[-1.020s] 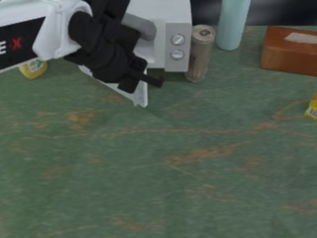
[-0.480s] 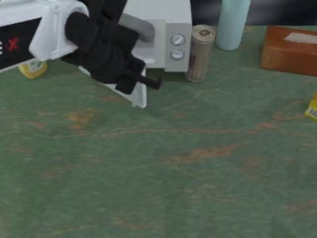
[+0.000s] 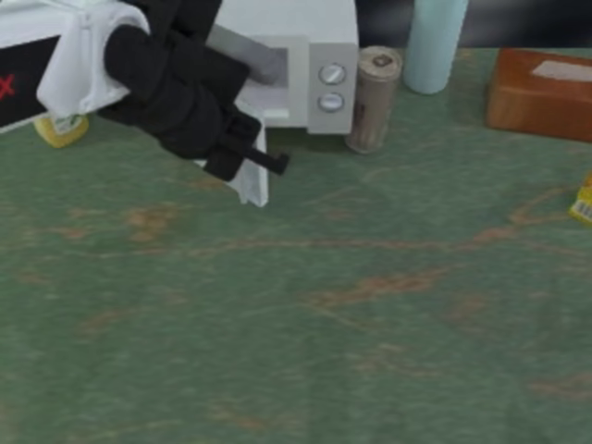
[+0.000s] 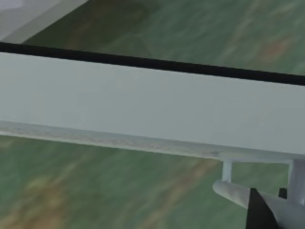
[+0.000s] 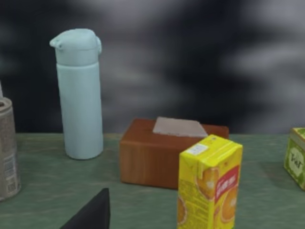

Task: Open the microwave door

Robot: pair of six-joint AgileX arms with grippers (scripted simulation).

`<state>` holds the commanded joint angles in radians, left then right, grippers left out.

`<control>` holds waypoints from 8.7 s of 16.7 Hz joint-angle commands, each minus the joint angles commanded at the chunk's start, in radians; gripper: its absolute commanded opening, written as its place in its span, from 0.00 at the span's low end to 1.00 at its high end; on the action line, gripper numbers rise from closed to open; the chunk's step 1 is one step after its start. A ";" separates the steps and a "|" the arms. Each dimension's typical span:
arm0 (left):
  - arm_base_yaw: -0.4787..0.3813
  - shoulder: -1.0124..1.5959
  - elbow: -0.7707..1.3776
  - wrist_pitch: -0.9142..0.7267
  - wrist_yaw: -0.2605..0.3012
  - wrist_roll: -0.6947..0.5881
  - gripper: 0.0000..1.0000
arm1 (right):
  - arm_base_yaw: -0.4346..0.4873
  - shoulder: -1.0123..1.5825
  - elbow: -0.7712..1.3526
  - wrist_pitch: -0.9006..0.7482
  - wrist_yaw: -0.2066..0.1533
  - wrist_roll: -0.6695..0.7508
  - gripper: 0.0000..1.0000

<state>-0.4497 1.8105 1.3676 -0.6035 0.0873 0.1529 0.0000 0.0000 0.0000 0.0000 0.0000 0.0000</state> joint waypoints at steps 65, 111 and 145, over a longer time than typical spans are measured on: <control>0.084 -0.066 -0.076 -0.023 0.122 0.221 0.00 | 0.000 0.000 0.000 0.000 0.000 0.000 1.00; 0.137 -0.087 -0.096 -0.056 0.189 0.354 0.00 | 0.000 0.000 0.000 0.000 0.000 0.000 1.00; 0.199 -0.095 -0.100 -0.107 0.257 0.508 0.00 | 0.000 0.000 0.000 0.000 0.000 0.000 1.00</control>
<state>-0.2510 1.7156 1.2673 -0.7110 0.3447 0.6607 0.0000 0.0000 0.0000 0.0000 0.0000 0.0000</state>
